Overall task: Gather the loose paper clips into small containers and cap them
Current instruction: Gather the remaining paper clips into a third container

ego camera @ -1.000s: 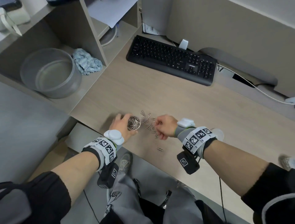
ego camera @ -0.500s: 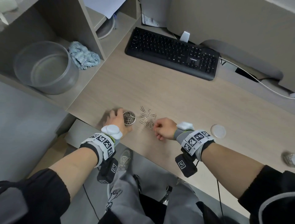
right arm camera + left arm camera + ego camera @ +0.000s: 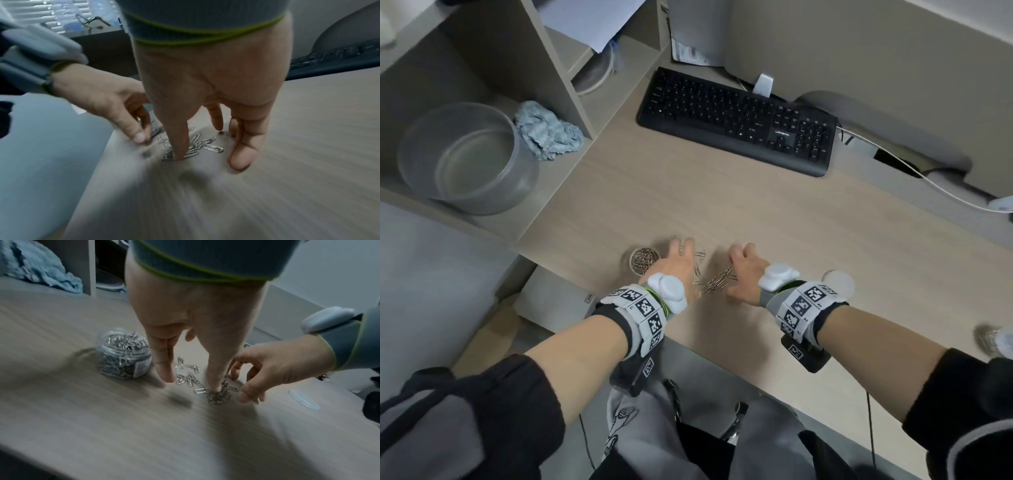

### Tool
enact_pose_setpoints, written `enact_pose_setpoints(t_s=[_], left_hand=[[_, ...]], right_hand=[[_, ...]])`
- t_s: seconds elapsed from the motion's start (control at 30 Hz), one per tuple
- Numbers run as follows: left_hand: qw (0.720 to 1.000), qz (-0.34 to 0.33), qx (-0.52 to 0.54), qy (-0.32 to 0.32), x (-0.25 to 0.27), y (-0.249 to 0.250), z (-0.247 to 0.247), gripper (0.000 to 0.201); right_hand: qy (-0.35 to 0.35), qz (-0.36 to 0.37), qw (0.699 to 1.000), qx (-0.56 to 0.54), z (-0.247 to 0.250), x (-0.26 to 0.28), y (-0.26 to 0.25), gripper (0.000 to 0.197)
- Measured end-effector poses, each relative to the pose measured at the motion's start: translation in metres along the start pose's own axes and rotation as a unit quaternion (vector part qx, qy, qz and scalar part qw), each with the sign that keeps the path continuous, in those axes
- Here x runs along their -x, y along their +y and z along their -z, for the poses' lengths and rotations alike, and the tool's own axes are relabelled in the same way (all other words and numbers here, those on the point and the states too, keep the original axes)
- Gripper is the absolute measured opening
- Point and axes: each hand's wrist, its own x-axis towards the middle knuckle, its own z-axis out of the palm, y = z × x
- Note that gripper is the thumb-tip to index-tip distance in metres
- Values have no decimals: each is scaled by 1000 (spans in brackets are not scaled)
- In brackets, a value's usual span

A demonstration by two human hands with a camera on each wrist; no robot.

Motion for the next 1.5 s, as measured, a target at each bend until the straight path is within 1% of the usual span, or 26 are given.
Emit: enact_pose_setpoints(t_s=[0.03,0.1,0.2,0.27,0.3,0.4,0.5,0.6,0.7,0.8,0.93,1.03,1.13,1.2,1.27,1.33,1.43,1.5], left_hand=[[1000,17,3,-15,-3,0,-2,95],[999,30,0,-22,-11,2,-5,95],[1000,10,-19,0,-18,5,-8,90],[1000,-4,-18,2,-18,6,-12,86],[1000,-12,-12,1,-18,6,-15,84],[999,-28,19,10,-16,4,-20,74],[999,-12,35,29,-13,1,-19,72],[999,9,17,37,-10,-2,-19,74],[999,17,11,36,-10,-1,-20,72],[998,18,41,35,-10,-1,-22,75],[998,1,57,36,-4,2,-25,76],[997,23,61,52,-1,-2,-23,73],[997,38,44,44,0,-3,-22,72],[998,43,35,37,-1,-2,-21,72],[998,45,31,36,-3,0,-22,69],[998,44,29,33,-5,1,-24,65],[998,41,40,33,-7,1,-26,61],[997,38,63,34,-10,0,-25,57]], right_hand=[[-3,9,1000,9,-2,1,-7,62],[-1,12,1000,15,-6,0,-18,61],[1,-17,1000,8,-13,-8,-27,66],[0,-18,1000,-4,-15,-9,-28,68],[3,-12,1000,-15,-15,-10,-26,64],[15,11,998,-53,-12,-10,-18,44],[27,21,996,-81,-11,-12,-12,39],[31,41,995,-85,-12,-14,-10,47],[20,75,995,-57,-16,-17,-9,59],[24,104,994,-28,-18,-21,-12,57],[44,97,994,-26,-12,-32,-21,55],[37,105,994,-15,-5,-42,-31,59],[23,120,992,11,3,-48,-37,66],[9,129,991,25,4,-50,-39,60],[9,137,990,30,3,-47,-36,45],[10,141,989,30,-1,-43,-30,36],[10,139,990,12,-6,-36,-19,30],[18,133,991,-22,-6,-30,-12,29]])
